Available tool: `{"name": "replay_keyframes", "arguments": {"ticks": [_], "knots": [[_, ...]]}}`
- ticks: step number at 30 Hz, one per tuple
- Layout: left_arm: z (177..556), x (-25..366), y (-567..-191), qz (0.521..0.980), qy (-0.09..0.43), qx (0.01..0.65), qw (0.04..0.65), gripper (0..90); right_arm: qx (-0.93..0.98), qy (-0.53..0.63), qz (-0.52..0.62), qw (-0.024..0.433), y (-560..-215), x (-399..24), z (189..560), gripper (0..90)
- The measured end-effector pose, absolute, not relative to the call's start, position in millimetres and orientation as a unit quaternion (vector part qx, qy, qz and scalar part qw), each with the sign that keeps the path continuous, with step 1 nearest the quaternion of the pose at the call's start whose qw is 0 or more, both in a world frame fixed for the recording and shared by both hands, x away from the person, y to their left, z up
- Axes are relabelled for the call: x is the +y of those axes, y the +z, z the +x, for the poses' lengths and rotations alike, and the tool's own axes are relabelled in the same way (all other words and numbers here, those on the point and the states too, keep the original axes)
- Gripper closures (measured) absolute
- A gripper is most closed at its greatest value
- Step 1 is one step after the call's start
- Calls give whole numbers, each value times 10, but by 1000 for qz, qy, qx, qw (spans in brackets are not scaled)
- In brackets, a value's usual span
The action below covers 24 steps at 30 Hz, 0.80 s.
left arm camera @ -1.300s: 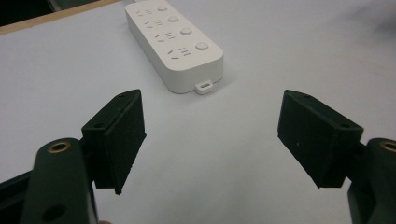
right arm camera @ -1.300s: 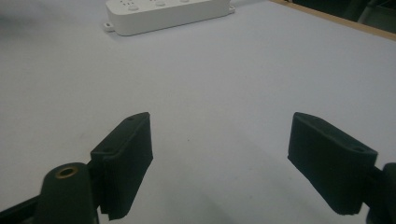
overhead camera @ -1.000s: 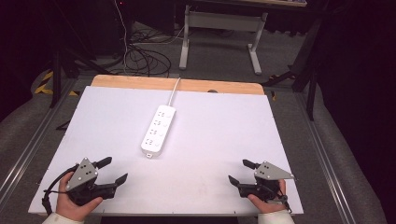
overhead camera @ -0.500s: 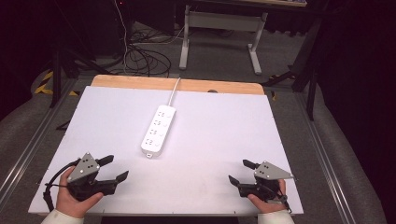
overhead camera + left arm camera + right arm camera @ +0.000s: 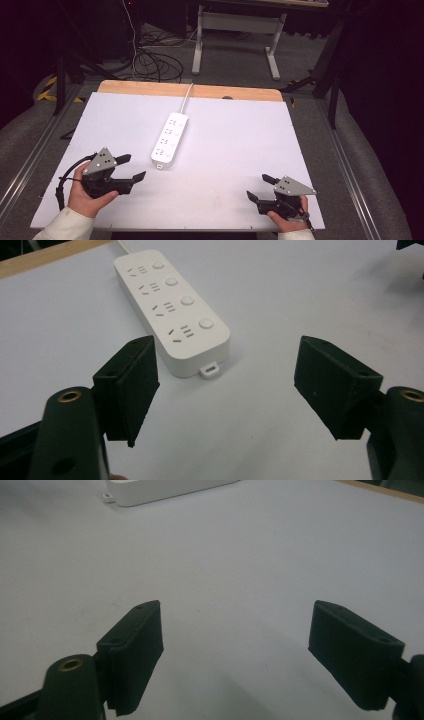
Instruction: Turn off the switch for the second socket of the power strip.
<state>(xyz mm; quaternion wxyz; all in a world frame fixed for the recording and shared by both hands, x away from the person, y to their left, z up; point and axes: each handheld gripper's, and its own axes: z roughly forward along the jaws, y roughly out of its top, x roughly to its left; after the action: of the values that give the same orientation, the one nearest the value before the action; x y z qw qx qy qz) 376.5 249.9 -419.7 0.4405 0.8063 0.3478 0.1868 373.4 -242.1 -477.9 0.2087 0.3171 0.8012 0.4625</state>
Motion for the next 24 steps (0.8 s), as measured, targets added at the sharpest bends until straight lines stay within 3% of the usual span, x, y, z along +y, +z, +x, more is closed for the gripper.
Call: {"name": "replay_keyframes", "arguments": {"ticks": [24], "knots": [[4114, 2208, -3967, 825, 185, 320, 428, 257, 791, 462, 340, 215, -4798, -2552, 3560, 223]]}}
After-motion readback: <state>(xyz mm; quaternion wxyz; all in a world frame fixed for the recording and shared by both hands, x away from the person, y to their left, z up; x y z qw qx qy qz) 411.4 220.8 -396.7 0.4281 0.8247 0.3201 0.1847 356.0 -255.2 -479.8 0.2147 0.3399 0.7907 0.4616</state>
